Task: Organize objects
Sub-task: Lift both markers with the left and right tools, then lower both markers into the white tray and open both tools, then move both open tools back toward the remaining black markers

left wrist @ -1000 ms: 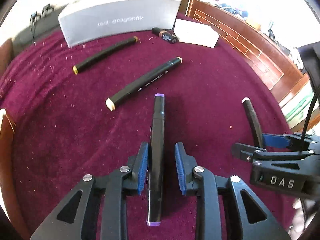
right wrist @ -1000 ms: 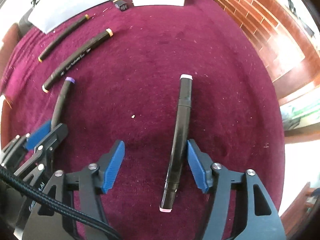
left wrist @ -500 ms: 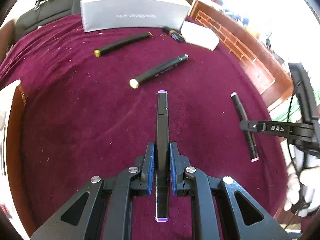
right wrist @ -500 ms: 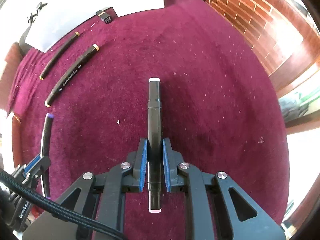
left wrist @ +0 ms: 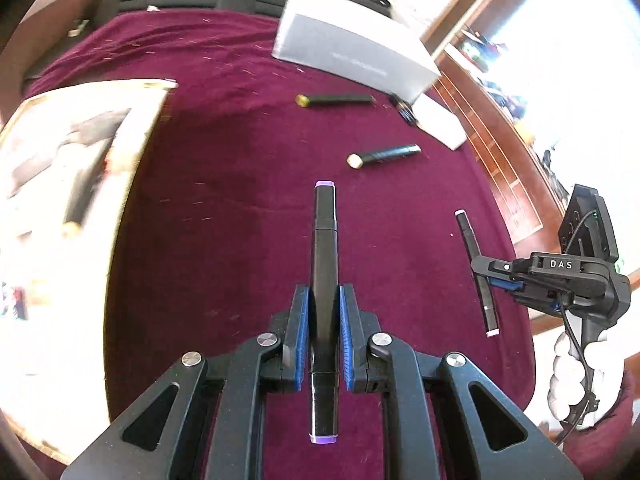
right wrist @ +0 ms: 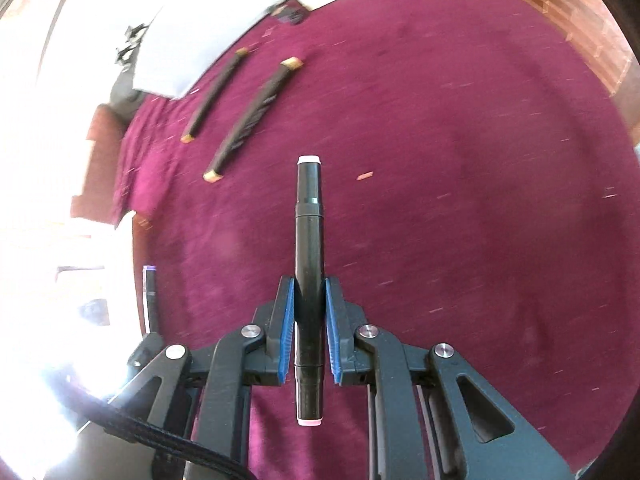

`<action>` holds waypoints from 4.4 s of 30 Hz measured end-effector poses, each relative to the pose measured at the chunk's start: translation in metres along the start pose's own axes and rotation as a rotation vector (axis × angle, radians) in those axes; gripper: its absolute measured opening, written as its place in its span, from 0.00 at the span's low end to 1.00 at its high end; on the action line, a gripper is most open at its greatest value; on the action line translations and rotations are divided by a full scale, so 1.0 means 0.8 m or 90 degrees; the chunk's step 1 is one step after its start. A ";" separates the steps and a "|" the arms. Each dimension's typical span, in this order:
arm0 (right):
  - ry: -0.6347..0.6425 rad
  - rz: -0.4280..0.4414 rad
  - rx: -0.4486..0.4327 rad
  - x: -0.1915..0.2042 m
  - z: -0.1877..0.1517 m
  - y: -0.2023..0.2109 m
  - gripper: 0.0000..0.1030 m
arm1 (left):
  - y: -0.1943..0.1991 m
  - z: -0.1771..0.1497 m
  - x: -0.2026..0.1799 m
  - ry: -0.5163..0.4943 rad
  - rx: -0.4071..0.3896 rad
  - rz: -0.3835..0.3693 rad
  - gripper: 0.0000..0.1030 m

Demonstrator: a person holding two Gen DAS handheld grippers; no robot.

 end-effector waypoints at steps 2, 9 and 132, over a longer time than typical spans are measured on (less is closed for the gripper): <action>0.020 0.016 0.011 0.020 -0.006 -0.008 0.12 | 0.022 -0.009 0.010 0.019 -0.015 0.010 0.11; 0.113 0.066 0.073 0.114 -0.047 -0.044 0.12 | 0.082 -0.031 0.052 0.069 -0.056 0.076 0.11; 0.025 -0.203 -0.040 0.011 -0.068 -0.014 0.52 | -0.068 0.186 -0.035 -0.110 0.053 0.045 0.41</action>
Point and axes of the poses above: each gripper's, at about its wrist camera, not at the fingertips, and y roughly against the way its jaws point, x to its left, z to its top, the point moved 3 cm from there along -y, roughly the way its jaws point, and after that the axes turned 9 degrees about -y, right-handed, at the moved point
